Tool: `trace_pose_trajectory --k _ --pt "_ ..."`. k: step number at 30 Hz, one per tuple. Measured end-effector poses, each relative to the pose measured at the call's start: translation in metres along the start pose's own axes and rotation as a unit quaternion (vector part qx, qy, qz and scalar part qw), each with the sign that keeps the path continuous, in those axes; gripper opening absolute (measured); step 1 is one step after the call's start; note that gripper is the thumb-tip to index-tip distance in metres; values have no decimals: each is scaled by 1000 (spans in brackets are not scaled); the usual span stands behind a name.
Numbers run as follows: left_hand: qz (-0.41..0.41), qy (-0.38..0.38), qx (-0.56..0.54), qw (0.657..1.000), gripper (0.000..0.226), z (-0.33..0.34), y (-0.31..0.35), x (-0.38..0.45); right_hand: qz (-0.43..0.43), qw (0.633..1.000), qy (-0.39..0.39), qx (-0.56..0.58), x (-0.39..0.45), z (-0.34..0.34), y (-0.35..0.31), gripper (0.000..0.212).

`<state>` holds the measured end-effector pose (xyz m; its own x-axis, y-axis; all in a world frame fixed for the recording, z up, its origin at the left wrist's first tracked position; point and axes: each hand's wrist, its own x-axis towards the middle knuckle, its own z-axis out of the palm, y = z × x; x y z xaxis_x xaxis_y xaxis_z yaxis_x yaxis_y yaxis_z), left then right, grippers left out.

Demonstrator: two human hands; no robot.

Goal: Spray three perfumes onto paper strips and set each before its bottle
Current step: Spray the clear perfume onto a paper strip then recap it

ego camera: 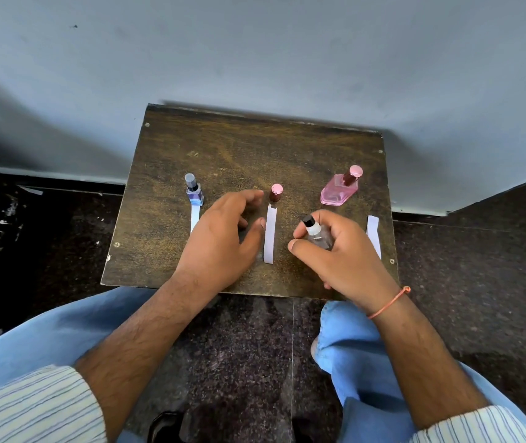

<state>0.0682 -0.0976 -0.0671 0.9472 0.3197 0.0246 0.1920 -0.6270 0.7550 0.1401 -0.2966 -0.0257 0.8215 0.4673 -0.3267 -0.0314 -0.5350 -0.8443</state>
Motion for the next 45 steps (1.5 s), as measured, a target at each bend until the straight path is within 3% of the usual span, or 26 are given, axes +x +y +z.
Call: trace_pose_trajectory --k 5,10,23,26,28,30,32,36,45 --pt "-46 9 -51 998 58 8 9 15 -39 999 17 -15 -1 -1 5 13" --pt "-62 -13 -21 998 64 9 17 40 -56 998 3 5 -1 -4 9 15" --pt "-32 0 48 998 22 11 23 57 -46 993 -3 112 2 -5 14 33" --pt "-54 12 -39 998 22 6 31 57 -60 992 6 110 4 -2 18 35" --pt "-78 12 -167 983 24 3 36 57 -71 990 25 121 4 1 18 37" --pt "-109 -6 -347 932 22 -1 43 55 -82 986 49 136 4 2 17 35" --pt "-127 -22 -447 885 17 -5 47 51 -93 982 75 144 5 2 18 33" --pt "-92 -47 -484 869 20 -13 45 47 -97 978 117 146 7 3 18 32" --pt "-30 -51 -414 908 24 -22 31 38 -133 979 129 88 10 8 13 33"
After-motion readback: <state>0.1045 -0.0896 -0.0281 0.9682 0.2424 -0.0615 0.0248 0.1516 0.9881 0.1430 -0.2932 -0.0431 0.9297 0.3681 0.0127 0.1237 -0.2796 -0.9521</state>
